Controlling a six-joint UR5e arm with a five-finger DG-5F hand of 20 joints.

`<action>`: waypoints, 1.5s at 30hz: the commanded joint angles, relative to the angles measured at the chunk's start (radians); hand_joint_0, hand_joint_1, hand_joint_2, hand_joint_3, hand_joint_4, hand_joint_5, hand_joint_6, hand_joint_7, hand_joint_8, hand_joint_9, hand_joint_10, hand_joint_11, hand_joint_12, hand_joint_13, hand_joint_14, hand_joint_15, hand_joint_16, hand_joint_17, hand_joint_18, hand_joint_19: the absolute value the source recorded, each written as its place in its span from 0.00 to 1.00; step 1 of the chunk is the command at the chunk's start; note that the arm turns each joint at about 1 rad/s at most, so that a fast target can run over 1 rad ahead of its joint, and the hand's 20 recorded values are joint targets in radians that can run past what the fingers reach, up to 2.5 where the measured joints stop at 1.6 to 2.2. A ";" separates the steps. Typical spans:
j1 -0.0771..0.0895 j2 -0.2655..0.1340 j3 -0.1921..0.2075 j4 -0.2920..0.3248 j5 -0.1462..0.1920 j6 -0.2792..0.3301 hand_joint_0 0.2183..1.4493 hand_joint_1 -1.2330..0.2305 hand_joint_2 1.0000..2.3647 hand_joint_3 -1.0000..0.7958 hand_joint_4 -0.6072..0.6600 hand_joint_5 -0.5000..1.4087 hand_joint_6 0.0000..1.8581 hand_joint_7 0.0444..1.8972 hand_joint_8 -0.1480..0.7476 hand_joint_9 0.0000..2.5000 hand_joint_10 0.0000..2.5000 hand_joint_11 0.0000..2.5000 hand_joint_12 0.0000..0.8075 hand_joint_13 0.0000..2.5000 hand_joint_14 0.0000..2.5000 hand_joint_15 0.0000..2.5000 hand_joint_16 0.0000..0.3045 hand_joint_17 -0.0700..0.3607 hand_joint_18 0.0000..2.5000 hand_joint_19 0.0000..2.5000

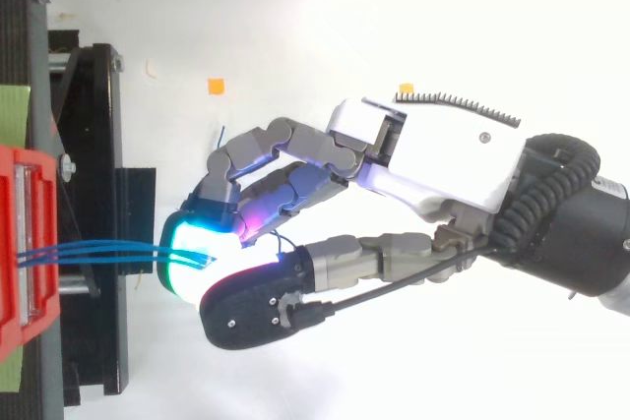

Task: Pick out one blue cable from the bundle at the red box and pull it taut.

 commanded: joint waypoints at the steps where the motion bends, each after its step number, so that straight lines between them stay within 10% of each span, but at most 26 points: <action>1: 0.003 0.001 0.001 -0.012 0.000 0.008 0.26 0.43 0.00 0.28 0.61 0.19 0.48 0.48 0.51 0.39 0.01 0.20 0.27 0.31 0.00 0.11 0.06 0.26 0.17 0.17; 20: 0.003 0.001 0.007 -0.027 -0.001 0.026 0.37 0.29 0.01 0.42 0.51 0.18 0.50 0.52 0.51 0.38 0.01 0.21 0.26 0.31 0.00 0.11 0.06 0.25 0.18 0.16; 33: 0.003 0.001 0.009 -0.027 0.000 0.028 0.50 0.23 0.00 0.32 0.42 0.17 0.51 0.65 0.48 0.39 0.01 0.22 0.27 0.32 0.00 0.11 0.07 0.27 0.19 0.16; 45: 0.003 0.000 0.009 -0.027 -0.001 0.028 0.46 0.21 0.00 0.28 0.45 0.17 0.52 0.57 0.47 0.40 0.01 0.23 0.28 0.32 0.00 0.11 0.07 0.27 0.22 0.13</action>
